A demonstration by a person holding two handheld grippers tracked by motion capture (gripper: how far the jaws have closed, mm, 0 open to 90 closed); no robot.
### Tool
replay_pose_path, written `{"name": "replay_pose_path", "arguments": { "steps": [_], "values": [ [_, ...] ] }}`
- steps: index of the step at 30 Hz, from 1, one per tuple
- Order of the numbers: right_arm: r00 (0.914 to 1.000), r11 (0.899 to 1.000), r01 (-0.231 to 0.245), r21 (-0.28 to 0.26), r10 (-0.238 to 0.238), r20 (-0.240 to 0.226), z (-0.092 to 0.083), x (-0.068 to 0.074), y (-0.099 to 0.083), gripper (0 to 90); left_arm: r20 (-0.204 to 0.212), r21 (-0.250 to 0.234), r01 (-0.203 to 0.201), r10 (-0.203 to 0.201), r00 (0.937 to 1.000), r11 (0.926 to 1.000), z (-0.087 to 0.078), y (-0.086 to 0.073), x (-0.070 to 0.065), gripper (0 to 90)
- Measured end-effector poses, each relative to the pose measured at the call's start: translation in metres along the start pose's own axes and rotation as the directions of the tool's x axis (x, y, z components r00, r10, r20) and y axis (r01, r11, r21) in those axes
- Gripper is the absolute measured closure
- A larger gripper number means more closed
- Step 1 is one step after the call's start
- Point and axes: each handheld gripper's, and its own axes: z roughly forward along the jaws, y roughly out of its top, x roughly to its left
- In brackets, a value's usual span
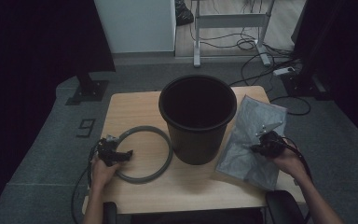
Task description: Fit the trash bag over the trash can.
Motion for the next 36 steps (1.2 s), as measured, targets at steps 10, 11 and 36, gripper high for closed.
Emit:
{"name": "replay_pose_path", "arguments": {
  "steps": [10, 11, 36],
  "values": [
    [0.9992, 0.999, -0.038, 0.0, 0.038, -0.012, -0.011, -0.013, 0.014, 87.9, 0.0, 0.0, 0.0, 0.0, 1.0, 1.0, 0.0, 0.0, 0.0, 0.0],
    [0.999, 0.999, -0.044, 0.002, 0.044, -0.009, -0.012, -0.015, 0.016, 87.9, 0.0, 0.0, 0.0, 0.0, 1.0, 1.0, 0.0, 0.0, 0.0, 0.0],
    [0.9916, 0.993, -0.121, 0.012, 0.12, 0.048, -0.057, -0.053, 0.077, 87.8, 0.0, -0.001, 0.001, -0.001, 1.0, 1.0, 0.0, 0.0, 0.0, 0.0]
  ]
}}
